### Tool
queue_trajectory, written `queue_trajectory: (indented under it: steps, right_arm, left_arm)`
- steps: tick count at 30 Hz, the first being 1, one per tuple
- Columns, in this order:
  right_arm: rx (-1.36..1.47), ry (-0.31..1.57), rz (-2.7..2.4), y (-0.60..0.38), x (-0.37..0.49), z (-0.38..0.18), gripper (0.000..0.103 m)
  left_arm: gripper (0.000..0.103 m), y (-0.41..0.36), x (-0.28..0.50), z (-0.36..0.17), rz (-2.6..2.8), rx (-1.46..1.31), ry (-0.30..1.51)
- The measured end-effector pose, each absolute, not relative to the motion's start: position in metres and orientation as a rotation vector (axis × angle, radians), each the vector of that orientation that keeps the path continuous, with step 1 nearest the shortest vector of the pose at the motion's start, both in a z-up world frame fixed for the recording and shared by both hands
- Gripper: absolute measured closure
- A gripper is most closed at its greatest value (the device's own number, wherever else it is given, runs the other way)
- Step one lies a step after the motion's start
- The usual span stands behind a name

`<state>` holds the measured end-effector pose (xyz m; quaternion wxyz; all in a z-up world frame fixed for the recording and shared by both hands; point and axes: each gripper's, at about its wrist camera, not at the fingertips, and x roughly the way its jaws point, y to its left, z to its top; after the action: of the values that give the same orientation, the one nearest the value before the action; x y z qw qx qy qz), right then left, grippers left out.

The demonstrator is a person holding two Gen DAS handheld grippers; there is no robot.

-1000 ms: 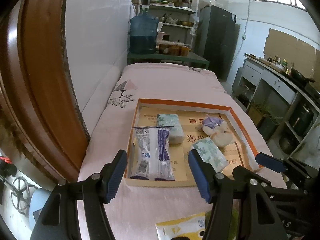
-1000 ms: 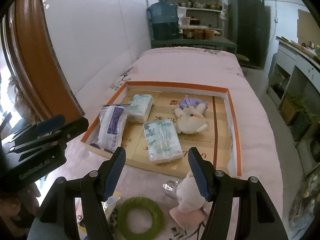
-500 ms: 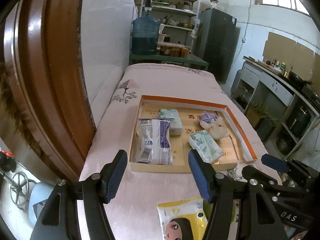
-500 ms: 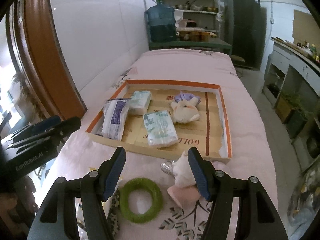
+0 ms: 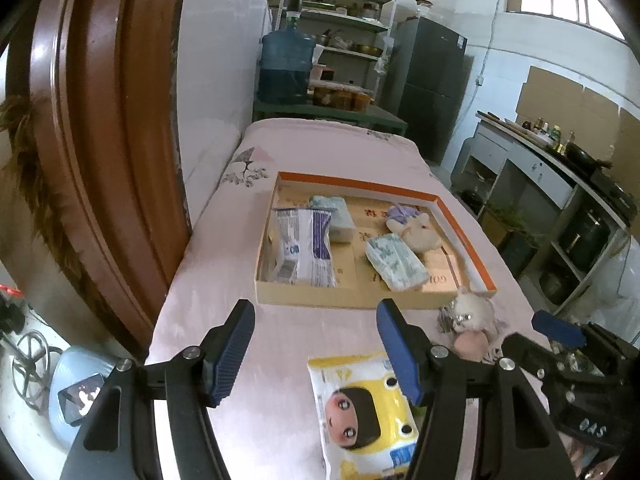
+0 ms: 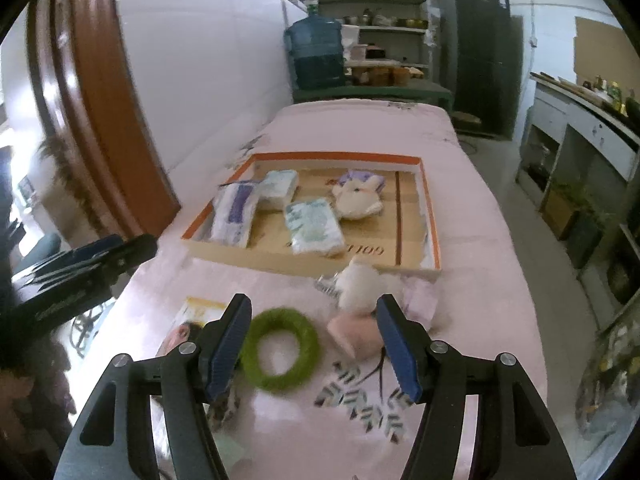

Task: Organize soft objects
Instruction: 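Grasp the green fuzzy ring with the left tool while the right tool grasps the bagged green sponge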

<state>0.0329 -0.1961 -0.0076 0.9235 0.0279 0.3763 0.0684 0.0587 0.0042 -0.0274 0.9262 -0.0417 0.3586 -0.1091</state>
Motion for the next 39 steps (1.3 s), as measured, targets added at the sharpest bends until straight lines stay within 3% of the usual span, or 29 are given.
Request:
queue_trajectory:
  steps: [7,9,21,22,23,24,31,36,39]
  right_arm:
    - [0.056,0.801,0.322,-0.169,-0.009,-0.019,0.035]
    - [0.041,0.826,0.396,-0.159,-0.019,-0.026,0.027]
    - [-0.121,0.925,0.531,-0.126,-0.028,-0.074,0.027]
    - [-0.116,0.930,0.538,-0.126,-0.027,-0.076,0.028]
    - [-0.114,0.935,0.540,-0.126,-0.027,-0.077,0.042]
    - [-0.112,0.940,0.541,-0.126,-0.027,-0.078,0.048]
    - [-0.054,0.935,0.520,-0.146,-0.040,-0.070,0.052]
    - [0.014,0.909,0.501,-0.167,-0.046,-0.059,0.052]
    - [0.035,0.901,0.487,-0.176,-0.046,-0.057,0.052]
  left_arm:
    - [0.040,0.009,0.046,-0.037,-0.225,-0.094,0.757]
    - [0.040,0.012,0.044,-0.040,-0.223,-0.098,0.761]
    - [0.040,0.009,0.037,-0.045,-0.268,-0.124,0.780]
    - [0.040,0.004,0.038,-0.043,-0.283,-0.113,0.779]
    - [0.040,0.000,0.038,-0.042,-0.294,-0.104,0.777]
    - [0.040,-0.008,0.039,-0.041,-0.317,-0.085,0.775]
    - [0.041,-0.080,0.058,-0.048,-0.518,0.126,0.762]
    - [0.073,-0.118,0.078,-0.079,-0.547,0.338,0.837]
    - [0.077,-0.119,0.081,-0.092,-0.574,0.388,0.869]
